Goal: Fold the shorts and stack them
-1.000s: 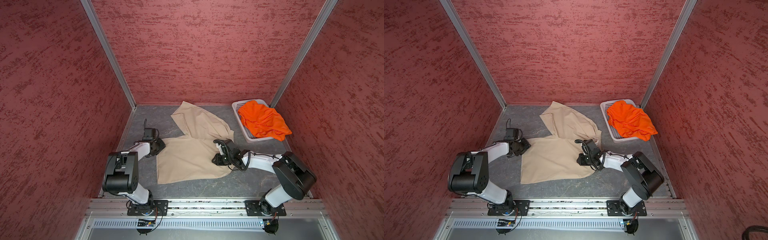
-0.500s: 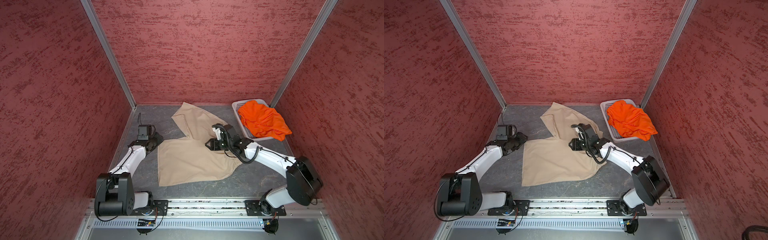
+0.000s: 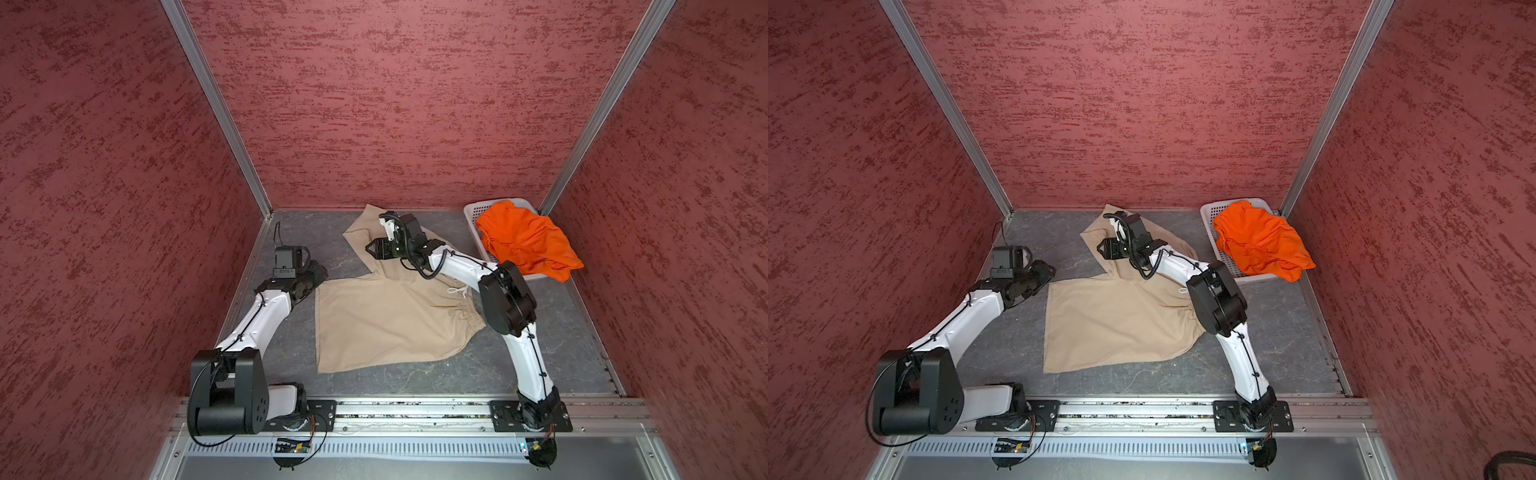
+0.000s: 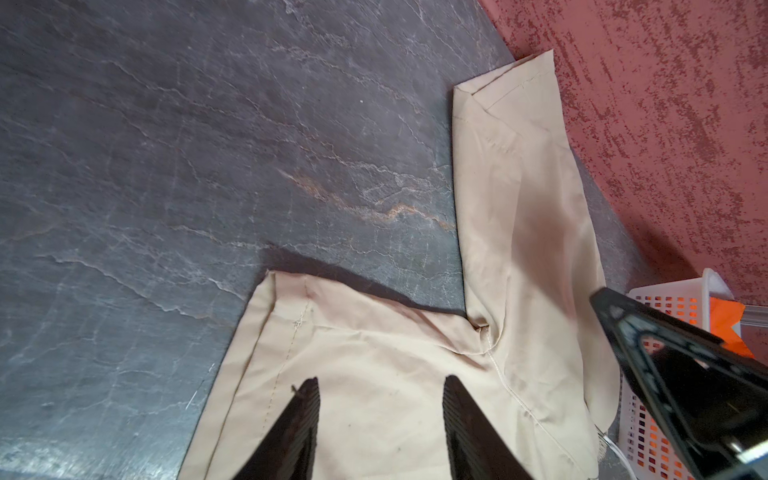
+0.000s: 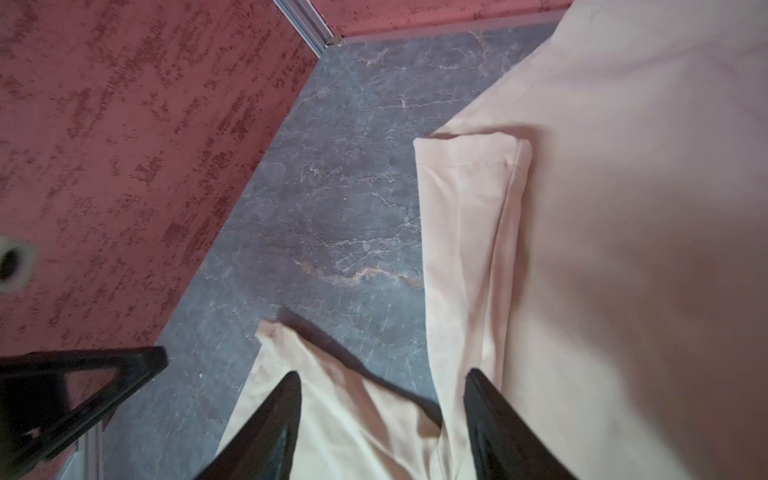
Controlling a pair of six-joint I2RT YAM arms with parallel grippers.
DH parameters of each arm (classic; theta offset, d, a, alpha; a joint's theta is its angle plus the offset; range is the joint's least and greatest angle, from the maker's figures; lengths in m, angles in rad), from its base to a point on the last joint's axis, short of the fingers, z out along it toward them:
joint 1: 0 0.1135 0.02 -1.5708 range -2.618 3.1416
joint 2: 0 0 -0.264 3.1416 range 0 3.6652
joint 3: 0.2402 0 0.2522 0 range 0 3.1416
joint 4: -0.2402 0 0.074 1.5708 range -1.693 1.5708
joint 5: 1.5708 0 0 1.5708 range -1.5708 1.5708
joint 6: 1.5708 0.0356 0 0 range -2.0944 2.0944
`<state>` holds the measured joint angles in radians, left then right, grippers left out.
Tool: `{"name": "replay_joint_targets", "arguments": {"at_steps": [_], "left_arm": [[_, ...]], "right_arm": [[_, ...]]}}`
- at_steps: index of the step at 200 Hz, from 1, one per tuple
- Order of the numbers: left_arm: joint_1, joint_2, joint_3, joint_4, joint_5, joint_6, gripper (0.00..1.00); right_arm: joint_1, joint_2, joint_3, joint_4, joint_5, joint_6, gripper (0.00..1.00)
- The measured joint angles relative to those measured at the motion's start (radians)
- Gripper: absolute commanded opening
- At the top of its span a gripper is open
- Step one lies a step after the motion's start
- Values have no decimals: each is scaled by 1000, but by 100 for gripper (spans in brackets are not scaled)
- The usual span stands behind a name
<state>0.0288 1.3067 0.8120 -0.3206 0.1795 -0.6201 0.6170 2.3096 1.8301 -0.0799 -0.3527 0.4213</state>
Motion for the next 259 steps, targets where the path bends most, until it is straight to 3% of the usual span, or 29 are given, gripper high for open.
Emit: {"name": "replay_joint_targets", "arguments": {"at_steps": [38, 90, 139, 174, 211, 259], "left_arm": [[-3, 0, 11, 0, 1, 4, 51], [-19, 0, 29, 1, -8, 23, 51], [-24, 0, 36, 2, -30, 40, 51], [-24, 0, 74, -1, -48, 59, 52], [-24, -10, 98, 0, -75, 82, 52], [-24, -12, 99, 14, -65, 98, 53]], "right_arm": [[-5, 171, 161, -15, -1, 27, 66], [-6, 286, 302, -45, 39, 42, 66], [-6, 388, 430, -41, -60, 46, 62], [11, 388, 422, 13, -204, 35, 60], [63, 323, 309, 78, -340, 22, 59], [145, 139, 67, 117, -367, 5, 63]]}}
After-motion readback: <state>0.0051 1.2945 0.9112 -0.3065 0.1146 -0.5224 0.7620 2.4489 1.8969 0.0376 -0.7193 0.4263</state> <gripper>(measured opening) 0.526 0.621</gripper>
